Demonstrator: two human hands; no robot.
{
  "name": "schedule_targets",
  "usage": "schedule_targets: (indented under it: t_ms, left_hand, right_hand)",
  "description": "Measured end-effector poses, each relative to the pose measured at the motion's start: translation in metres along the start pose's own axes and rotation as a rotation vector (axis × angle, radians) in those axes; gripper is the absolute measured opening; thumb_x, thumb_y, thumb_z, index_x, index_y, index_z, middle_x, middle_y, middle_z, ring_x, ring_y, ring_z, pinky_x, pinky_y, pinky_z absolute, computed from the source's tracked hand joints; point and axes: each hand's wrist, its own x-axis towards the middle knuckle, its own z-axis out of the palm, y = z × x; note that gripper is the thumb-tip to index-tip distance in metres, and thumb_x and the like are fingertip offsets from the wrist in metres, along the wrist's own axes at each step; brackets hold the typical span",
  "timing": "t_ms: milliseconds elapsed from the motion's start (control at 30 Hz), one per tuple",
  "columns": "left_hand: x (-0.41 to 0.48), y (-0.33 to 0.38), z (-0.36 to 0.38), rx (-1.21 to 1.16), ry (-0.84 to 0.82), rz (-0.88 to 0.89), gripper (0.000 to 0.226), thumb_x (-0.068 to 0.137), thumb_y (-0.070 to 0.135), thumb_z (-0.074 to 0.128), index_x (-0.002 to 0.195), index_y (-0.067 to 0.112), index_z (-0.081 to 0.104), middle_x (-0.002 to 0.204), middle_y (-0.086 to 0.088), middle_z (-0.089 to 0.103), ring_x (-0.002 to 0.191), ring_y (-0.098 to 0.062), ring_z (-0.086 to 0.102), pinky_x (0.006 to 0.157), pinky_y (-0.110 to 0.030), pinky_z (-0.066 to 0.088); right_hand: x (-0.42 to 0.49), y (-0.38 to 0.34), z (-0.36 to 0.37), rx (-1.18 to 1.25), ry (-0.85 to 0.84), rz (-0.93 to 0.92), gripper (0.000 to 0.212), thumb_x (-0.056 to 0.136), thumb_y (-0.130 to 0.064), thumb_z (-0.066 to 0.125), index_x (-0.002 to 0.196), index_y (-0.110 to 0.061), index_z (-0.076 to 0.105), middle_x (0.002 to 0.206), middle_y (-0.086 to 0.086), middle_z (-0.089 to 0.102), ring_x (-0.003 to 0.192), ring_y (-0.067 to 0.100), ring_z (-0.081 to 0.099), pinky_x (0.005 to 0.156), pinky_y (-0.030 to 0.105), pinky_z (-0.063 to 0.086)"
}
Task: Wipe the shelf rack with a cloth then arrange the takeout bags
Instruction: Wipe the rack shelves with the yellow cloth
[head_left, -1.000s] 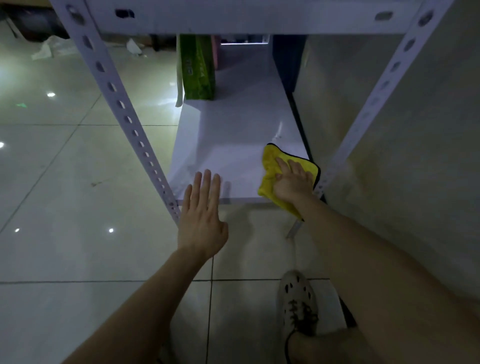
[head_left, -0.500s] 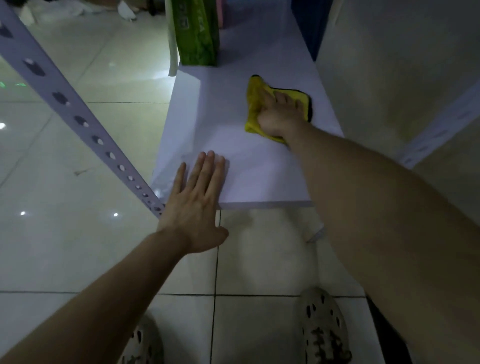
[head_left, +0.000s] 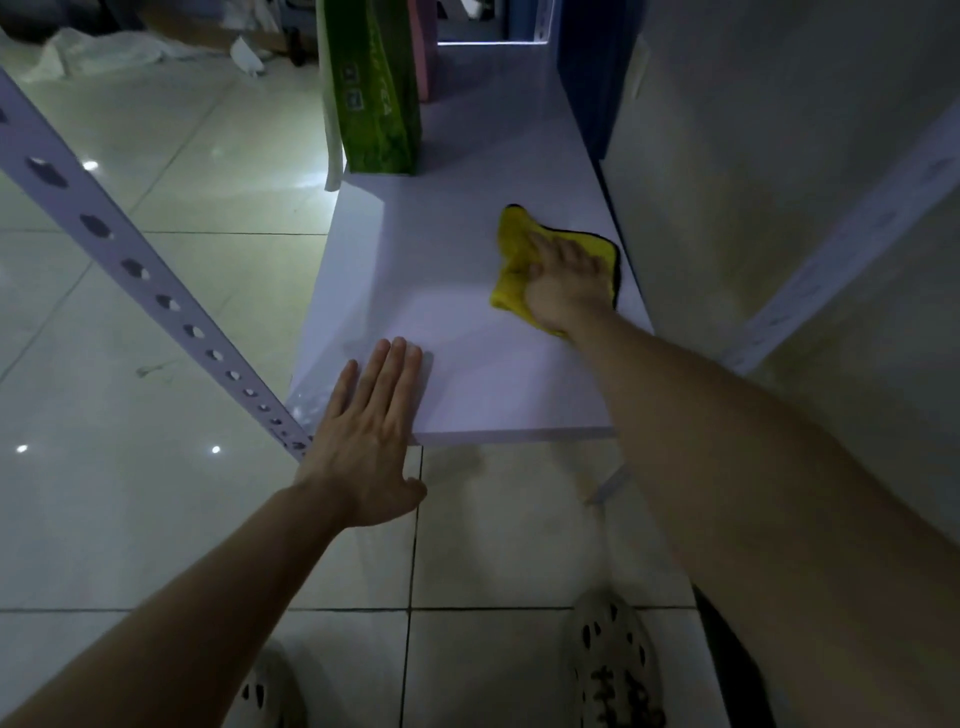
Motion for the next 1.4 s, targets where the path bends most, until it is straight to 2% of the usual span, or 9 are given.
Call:
schedule_targets:
  t_ms: [133, 267, 433, 567, 700, 800, 967, 1200, 1400]
  left_hand:
    - [0.0, 0.003, -0.003, 0.008, -0.006, -0.014, 0.15, 0.075, 0.069, 0.067, 0.159, 0.012, -0.043, 0.172, -0.011, -0.041, 0.16, -0.025, -0.039, 0.135, -0.052, -0.01]
    - [-0.013, 0.007, -0.013, -0.074, 0.021, 0.008, 0.142, 0.083, 0.062, 0.07, 0.164, 0.01, -0.034, 0.174, -0.013, -0.036, 0.162, -0.028, -0.034, 0.135, -0.049, -0.008]
    - [-0.091, -0.003, -0.013, -0.453, 0.294, -0.065, 0.096, 0.087, 0.029, 0.08, 0.169, 0.014, 0.034, 0.179, -0.003, 0.026, 0.167, -0.019, 0.021, 0.132, -0.03, 0.025]
    - [-0.124, -0.016, -0.017, -0.382, 0.322, -0.082, 0.066, 0.085, 0.019, 0.08, 0.149, 0.014, 0.061, 0.155, -0.004, 0.057, 0.141, -0.024, 0.057, 0.116, -0.026, 0.043]
    - [-0.122, -0.02, -0.039, -0.4, 0.329, -0.205, 0.058, 0.088, 0.022, 0.081, 0.142, 0.02, 0.059, 0.138, 0.001, 0.061, 0.119, -0.024, 0.066, 0.093, -0.036, 0.057]
    - [-0.116, -0.024, -0.072, -0.525, 0.282, -0.307, 0.052, 0.093, 0.028, 0.082, 0.139, 0.02, 0.058, 0.137, 0.0, 0.06, 0.117, -0.021, 0.066, 0.099, -0.041, 0.059]
    - [-0.111, -0.046, -0.141, -0.752, 0.275, -0.424, 0.051, 0.098, 0.037, 0.079, 0.136, 0.021, 0.049, 0.125, 0.008, 0.064, 0.111, -0.012, 0.066, 0.081, -0.017, 0.052]
    - [-0.095, -0.046, -0.17, -0.819, 0.358, -0.403, 0.071, 0.109, 0.032, 0.063, 0.165, 0.022, 0.02, 0.135, 0.008, 0.053, 0.115, -0.02, 0.065, 0.081, -0.031, 0.054]
    - [-0.07, -0.025, -0.168, -0.768, 0.503, -0.529, 0.045, 0.112, 0.037, 0.057, 0.145, 0.014, 0.038, 0.142, -0.011, 0.065, 0.113, -0.04, 0.072, 0.093, -0.052, 0.062]
  right_hand:
    - [-0.013, 0.042, -0.005, -0.034, 0.055, 0.125, 0.06, 0.112, -0.041, 0.024, 0.17, -0.036, 0.013, 0.173, 0.01, 0.023, 0.16, 0.032, 0.02, 0.13, 0.053, 0.007]
    - [-0.024, -0.004, 0.003, -0.072, 0.01, 0.131, 0.064, 0.109, -0.046, 0.027, 0.17, -0.036, 0.008, 0.177, 0.008, 0.014, 0.162, 0.032, 0.011, 0.129, 0.057, 0.001]
    - [-0.065, -0.152, 0.041, -0.111, -0.082, -0.349, 0.065, 0.106, -0.048, 0.033, 0.168, -0.04, 0.017, 0.174, 0.005, 0.022, 0.158, 0.032, 0.021, 0.127, 0.058, 0.013]
    - [-0.091, -0.182, 0.049, -0.061, -0.122, -0.412, 0.06, 0.109, -0.047, 0.029, 0.168, -0.043, 0.014, 0.175, 0.002, 0.019, 0.162, 0.028, 0.015, 0.129, 0.054, 0.01]
    - [-0.095, -0.111, 0.037, -0.001, -0.076, -0.27, 0.058, 0.111, -0.04, 0.028, 0.168, -0.038, 0.018, 0.175, -0.001, 0.021, 0.161, 0.024, 0.016, 0.129, 0.051, 0.01]
    - [-0.108, -0.028, 0.018, 0.038, -0.002, -0.036, 0.058, 0.113, -0.04, 0.028, 0.169, -0.037, 0.014, 0.175, 0.004, 0.02, 0.161, 0.027, 0.016, 0.13, 0.051, 0.008]
    - [-0.128, 0.004, 0.006, 0.018, -0.032, 0.202, 0.059, 0.112, -0.04, 0.021, 0.169, -0.041, 0.006, 0.178, 0.003, 0.006, 0.164, 0.027, 0.001, 0.13, 0.053, -0.003]
    - [-0.17, -0.172, 0.053, -0.102, -0.143, -0.398, 0.074, 0.104, -0.054, 0.045, 0.169, -0.039, 0.014, 0.177, 0.005, 0.014, 0.162, 0.031, 0.012, 0.129, 0.059, 0.009]
    - [-0.169, -0.124, 0.04, -0.004, -0.118, -0.336, 0.057, 0.112, -0.041, 0.028, 0.169, -0.039, 0.018, 0.177, 0.0, 0.018, 0.163, 0.025, 0.014, 0.131, 0.051, 0.008]
